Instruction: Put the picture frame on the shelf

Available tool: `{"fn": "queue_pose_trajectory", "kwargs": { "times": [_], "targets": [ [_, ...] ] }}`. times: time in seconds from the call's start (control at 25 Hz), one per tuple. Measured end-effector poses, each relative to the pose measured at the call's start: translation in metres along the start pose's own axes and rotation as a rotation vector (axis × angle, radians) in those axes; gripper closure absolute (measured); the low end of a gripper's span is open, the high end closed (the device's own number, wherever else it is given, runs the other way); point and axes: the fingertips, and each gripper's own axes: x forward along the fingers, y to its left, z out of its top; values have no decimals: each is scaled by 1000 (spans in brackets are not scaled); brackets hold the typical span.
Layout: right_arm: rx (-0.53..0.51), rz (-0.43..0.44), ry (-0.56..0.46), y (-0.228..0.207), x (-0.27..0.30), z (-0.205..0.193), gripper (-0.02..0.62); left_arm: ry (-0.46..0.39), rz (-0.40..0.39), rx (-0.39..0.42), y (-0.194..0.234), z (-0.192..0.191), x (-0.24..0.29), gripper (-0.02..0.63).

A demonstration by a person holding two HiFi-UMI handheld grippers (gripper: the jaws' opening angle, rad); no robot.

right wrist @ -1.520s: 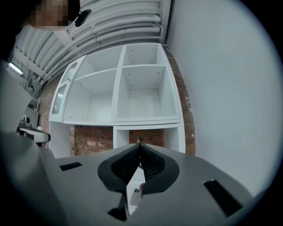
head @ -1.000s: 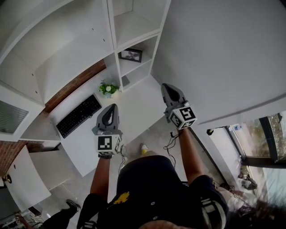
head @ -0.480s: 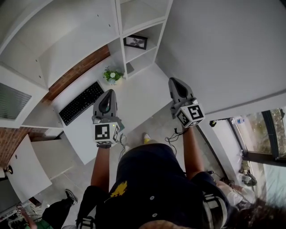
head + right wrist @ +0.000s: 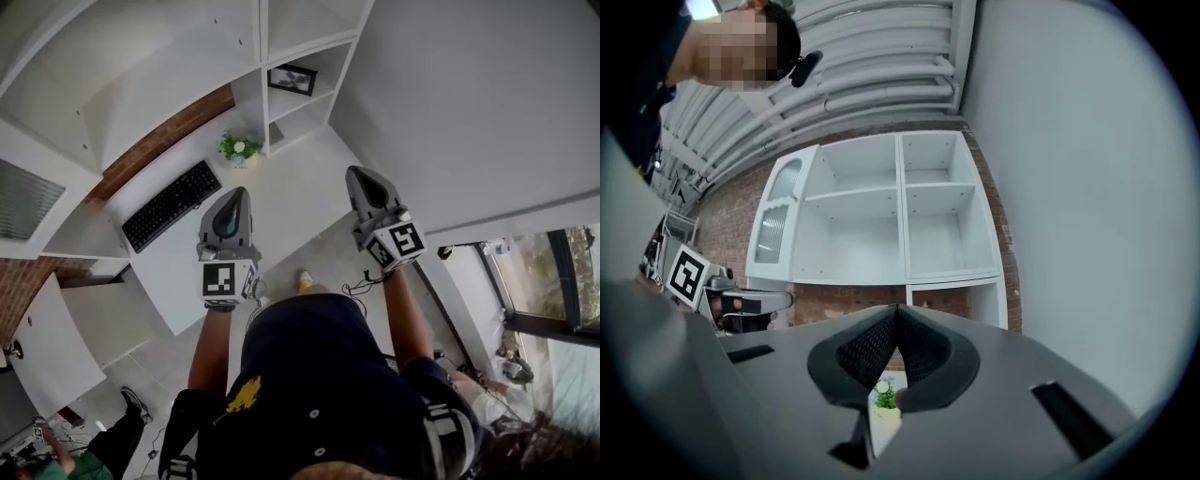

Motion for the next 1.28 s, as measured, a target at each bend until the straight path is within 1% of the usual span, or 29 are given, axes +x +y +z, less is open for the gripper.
{"fn": "queue_pose_trajectory", "kwargs": {
  "times": [0.12, 0.28, 0.44, 0.6, 0.8, 1.04, 1.28],
  "targets": [
    [-5, 14, -5, 2, 4, 5, 591, 3, -5, 10, -3, 0, 2, 589],
    [-29, 7, -15, 5, 2, 16, 591, -4, -9, 12, -6, 7, 5, 589],
    [-67, 23, 5, 10, 6, 26, 591, -13, -36, 10, -5, 12, 6, 589],
    [-98, 49, 0, 11, 15, 36, 591, -20, -24, 19, 6, 13, 5, 589],
    [-124, 56, -5, 11, 13, 44, 591, -18, -28, 25, 2, 13, 4, 589],
    [-116, 25, -8, 5, 8, 44, 591, -8, -35, 14, -3, 9, 4, 589],
    [-109, 33, -2, 7, 11, 44, 591, -19, -44, 19, -6, 15, 7, 589]
  ]
}}
